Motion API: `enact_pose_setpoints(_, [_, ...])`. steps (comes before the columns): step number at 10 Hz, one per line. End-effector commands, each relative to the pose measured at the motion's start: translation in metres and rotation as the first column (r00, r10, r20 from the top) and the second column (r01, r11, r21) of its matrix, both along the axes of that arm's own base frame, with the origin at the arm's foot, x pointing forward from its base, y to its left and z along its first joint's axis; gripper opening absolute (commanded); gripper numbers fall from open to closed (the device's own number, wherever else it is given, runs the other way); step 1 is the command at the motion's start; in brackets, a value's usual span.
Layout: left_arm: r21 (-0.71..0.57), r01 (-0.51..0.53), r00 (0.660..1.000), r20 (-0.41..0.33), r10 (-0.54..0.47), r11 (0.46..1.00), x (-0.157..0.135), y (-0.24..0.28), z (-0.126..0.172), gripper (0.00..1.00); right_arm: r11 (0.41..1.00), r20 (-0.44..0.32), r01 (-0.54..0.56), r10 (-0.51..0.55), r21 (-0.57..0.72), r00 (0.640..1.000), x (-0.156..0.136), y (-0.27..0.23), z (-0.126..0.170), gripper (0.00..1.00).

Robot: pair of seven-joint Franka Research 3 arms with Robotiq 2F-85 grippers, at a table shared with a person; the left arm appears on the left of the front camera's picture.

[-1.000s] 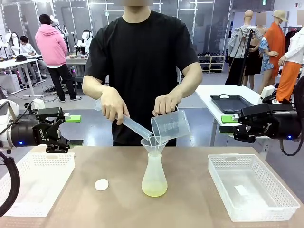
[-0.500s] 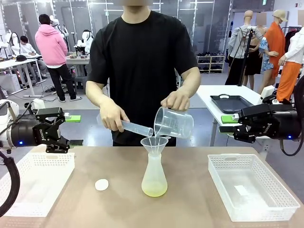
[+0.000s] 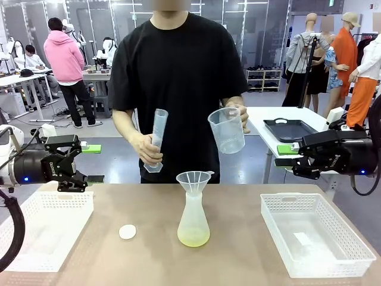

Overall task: Prepare the solutions needed for the experiment.
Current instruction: Once the solution is in the Big flask , pick up the Plastic Funnel and place it back into the right Organizing basket.

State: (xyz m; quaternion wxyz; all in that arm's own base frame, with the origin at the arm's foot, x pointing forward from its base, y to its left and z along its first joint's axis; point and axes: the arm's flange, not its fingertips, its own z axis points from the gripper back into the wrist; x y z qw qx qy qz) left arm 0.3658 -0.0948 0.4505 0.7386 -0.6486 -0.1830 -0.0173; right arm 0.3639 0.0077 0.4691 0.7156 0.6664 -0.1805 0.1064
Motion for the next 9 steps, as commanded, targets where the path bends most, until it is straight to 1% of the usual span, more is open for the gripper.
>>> enact_pose_setpoints(1, [-0.024, -0.003, 1.000, -0.008, 0.003, 1.000, 0.0000, -0.0023, 0.0028, 1.00, 1.000, 0.000, 0.001, -0.001, 0.001, 1.000, 0.0000, -0.0004, 0.0000, 0.44])
enact_pose_setpoints(9, [-0.024, -0.003, 1.000, -0.008, 0.003, 1.000, 0.0000, -0.0023, 0.0028, 1.00, 1.000, 0.000, 0.001, -0.001, 0.001, 1.000, 0.0000, -0.0004, 0.0000, 0.44])
